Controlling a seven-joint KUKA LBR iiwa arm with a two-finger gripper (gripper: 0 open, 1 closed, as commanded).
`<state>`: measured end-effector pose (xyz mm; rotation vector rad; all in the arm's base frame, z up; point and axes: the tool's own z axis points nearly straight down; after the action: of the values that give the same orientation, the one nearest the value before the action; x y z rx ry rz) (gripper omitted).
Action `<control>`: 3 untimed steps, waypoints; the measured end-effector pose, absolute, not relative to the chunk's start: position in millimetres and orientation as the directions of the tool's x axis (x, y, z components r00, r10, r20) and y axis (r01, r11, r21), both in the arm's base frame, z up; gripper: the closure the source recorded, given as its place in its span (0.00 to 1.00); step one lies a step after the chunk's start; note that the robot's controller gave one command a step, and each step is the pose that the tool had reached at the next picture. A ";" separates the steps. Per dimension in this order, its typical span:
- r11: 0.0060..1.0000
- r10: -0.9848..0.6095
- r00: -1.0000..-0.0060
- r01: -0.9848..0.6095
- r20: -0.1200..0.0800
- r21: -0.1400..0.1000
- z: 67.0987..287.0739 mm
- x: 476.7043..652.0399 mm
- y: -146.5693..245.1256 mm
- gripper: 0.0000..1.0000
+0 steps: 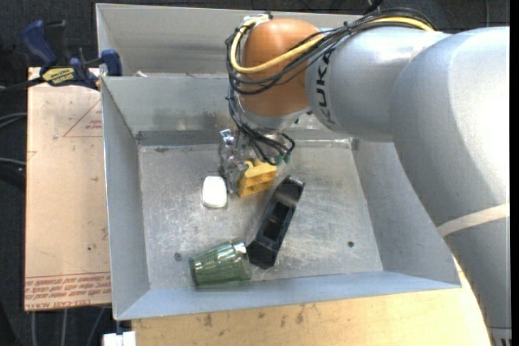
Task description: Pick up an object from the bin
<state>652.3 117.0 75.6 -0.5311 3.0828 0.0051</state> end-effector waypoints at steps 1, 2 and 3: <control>0.942 -0.334 -0.942 -0.334 -0.014 0.001 75.5 652.3 117.0 1.00; 0.855 -0.518 -0.855 -0.518 -0.005 -0.002 187.0 617.4 50.5 0.00; 0.855 -0.519 -0.855 -0.519 -0.004 -0.001 185.3 617.8 51.1 0.00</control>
Offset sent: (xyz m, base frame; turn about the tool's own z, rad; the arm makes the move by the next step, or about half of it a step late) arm -0.0355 -0.0658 0.1093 -0.2081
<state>617.8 51.1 185.3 -0.8446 3.0217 -0.0006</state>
